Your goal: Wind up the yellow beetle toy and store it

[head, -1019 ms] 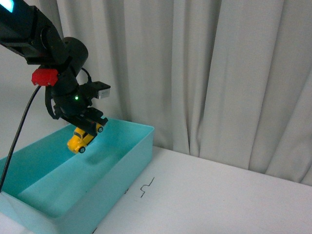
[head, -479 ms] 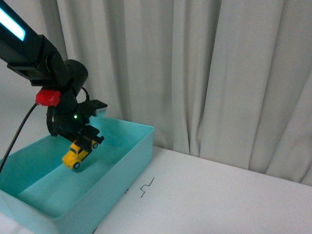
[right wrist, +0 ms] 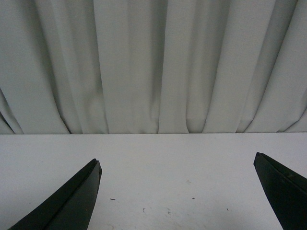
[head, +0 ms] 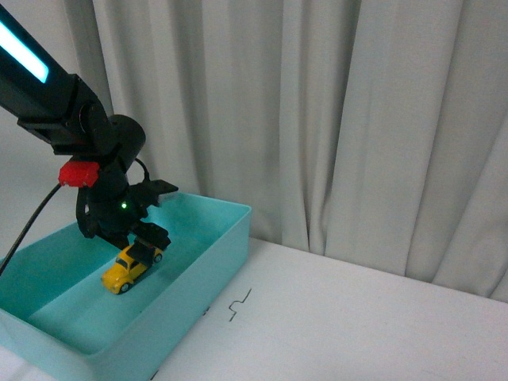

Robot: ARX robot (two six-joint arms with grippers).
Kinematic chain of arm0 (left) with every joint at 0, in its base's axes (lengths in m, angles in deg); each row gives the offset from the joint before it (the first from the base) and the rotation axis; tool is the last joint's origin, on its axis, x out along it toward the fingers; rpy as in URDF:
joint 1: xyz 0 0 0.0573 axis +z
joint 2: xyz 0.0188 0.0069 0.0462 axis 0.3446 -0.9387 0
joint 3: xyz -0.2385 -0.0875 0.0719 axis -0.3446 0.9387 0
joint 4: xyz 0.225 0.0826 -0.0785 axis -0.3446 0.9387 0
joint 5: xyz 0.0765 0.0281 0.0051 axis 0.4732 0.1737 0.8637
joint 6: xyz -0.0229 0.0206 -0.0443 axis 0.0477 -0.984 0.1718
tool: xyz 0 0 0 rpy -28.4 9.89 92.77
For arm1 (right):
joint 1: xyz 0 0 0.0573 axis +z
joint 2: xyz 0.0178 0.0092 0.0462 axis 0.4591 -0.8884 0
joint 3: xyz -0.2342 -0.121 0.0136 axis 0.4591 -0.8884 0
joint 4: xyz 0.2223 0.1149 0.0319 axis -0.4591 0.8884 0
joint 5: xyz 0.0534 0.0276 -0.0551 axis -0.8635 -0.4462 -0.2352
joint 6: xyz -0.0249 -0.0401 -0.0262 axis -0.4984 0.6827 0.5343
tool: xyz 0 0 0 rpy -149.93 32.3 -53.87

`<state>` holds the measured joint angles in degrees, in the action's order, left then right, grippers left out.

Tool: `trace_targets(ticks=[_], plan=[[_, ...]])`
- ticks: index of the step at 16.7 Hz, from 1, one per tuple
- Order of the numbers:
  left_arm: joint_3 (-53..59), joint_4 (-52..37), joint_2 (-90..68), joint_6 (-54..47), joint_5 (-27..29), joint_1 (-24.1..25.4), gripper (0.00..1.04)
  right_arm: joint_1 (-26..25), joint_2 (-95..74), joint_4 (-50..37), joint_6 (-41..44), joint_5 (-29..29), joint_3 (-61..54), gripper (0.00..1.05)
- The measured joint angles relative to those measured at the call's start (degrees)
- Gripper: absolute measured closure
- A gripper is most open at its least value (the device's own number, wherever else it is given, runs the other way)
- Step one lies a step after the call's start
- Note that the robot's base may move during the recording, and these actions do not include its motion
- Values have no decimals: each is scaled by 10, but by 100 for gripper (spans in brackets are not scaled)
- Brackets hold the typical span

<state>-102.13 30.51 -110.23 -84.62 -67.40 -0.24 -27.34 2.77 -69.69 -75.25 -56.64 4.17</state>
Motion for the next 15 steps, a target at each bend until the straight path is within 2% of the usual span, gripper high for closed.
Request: trace_targets(ticks=[3,4,7,9,11,13,15], plan=[[-13,9,2,0,-23,-1,12,0,0,0,0,0,0,7],[-13,8,7,0,-34,0,5,0,0,0,0,0,0,7],[-5,-51,73,12,-97,10,7,0,0,0,0,0,0,7],[28,-96,158,40,-163,28,7,0,0,0,0,0,0,7],[94,-112,253,49,-213,46,7,0,0,0,0,0,0,7],[141,-113,313,50,-241,59,7,0,0,0,0,0,0,7],[229,-105,451,50,-293,90,7,0,0,0,0,0,0,7]])
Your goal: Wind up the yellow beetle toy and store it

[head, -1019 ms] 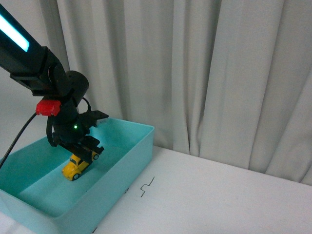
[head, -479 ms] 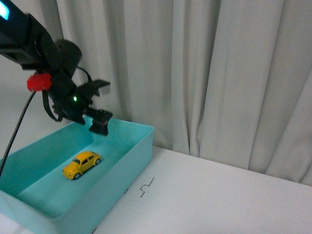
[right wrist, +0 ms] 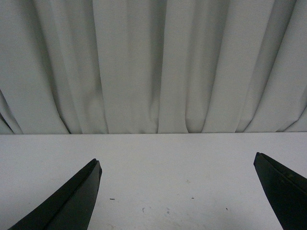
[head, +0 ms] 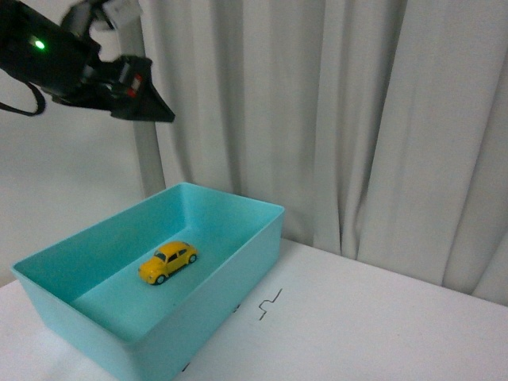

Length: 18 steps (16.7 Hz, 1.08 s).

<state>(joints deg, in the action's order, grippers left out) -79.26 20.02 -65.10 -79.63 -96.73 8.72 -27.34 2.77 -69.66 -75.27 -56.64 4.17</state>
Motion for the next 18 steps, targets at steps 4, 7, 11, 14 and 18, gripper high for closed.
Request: trace_targets(ticks=[4,7,11,14,18], plan=[[78,9,190,-6,-94,83,9,0,0,0,0,0,0,7],[310,-252,418,166,-72,46,45,0,0,0,0,0,0,7],[443,-266,529,213,38,-63,86,0,0,0,0,-1,0,7],[493,-272,582,221,101,-127,103,0,0,0,0,0,0,7],[550,-270,636,221,171,-195,103,0,0,0,0,0,0,7]])
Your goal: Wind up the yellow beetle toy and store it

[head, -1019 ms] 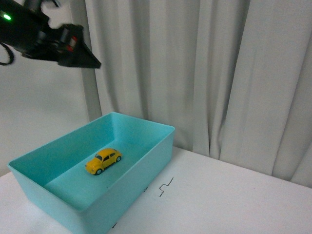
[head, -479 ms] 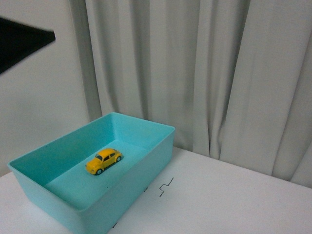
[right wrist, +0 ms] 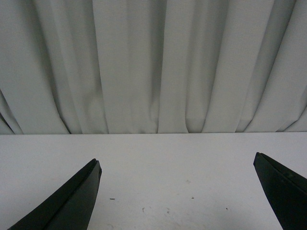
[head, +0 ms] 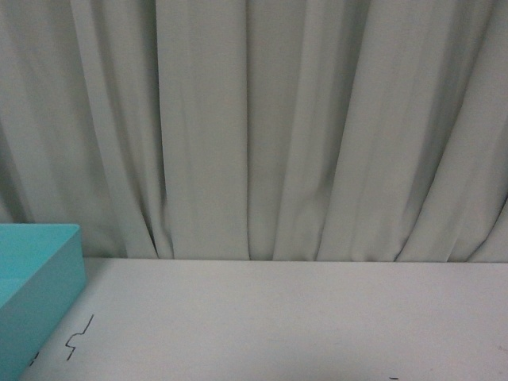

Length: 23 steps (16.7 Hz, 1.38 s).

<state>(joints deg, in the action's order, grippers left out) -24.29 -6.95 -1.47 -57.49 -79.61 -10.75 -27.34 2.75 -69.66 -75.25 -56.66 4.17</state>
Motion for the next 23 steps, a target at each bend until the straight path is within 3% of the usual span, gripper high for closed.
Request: trace_targets(ticks=[2,3,4,6,8,21,22,23], plan=[[15,7,28,0,53,-41,103,0,0,0,0,0,0,7],[24,9,38,1,87,-86,103,0,0,0,0,0,0,7],[31,11,46,1,85,-100,103,0,0,0,0,0,0,7],[41,15,59,1,96,-92,103,0,0,0,0,0,0,7],[47,89,120,1,95,-93,103,0,0,0,0,0,0,7],[76,88,169,1,96,-94,103,0,0,0,0,0,0,7],[76,88,169,2,96,-94,101,0,0,0,0,0,0,7],[76,88,169,2,96,-94,92,0,0,0,0,0,0,7]])
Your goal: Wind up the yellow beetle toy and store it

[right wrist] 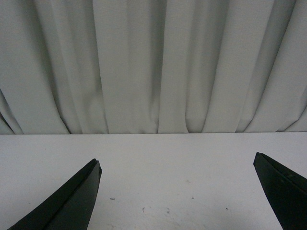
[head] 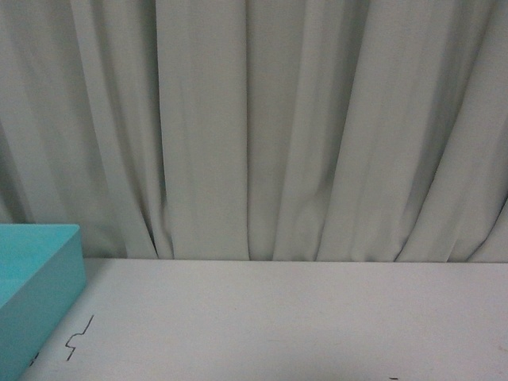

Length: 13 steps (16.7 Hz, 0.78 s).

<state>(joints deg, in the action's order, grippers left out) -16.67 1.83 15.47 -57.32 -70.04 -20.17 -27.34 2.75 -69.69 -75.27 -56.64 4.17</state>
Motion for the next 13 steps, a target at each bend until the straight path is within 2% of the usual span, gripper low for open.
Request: trace_targets(ticks=[5,7,8,13], plan=[[0,0,0,0,0,0,40,0,0,0,0,0,0,7],[0,0,0,0,0,0,15,0,0,0,0,0,0,7],[0,0,0,0,0,0,6,0,0,0,0,0,0,7],[0,0,0,0,0,0,7,0,0,0,0,0,0,7]])
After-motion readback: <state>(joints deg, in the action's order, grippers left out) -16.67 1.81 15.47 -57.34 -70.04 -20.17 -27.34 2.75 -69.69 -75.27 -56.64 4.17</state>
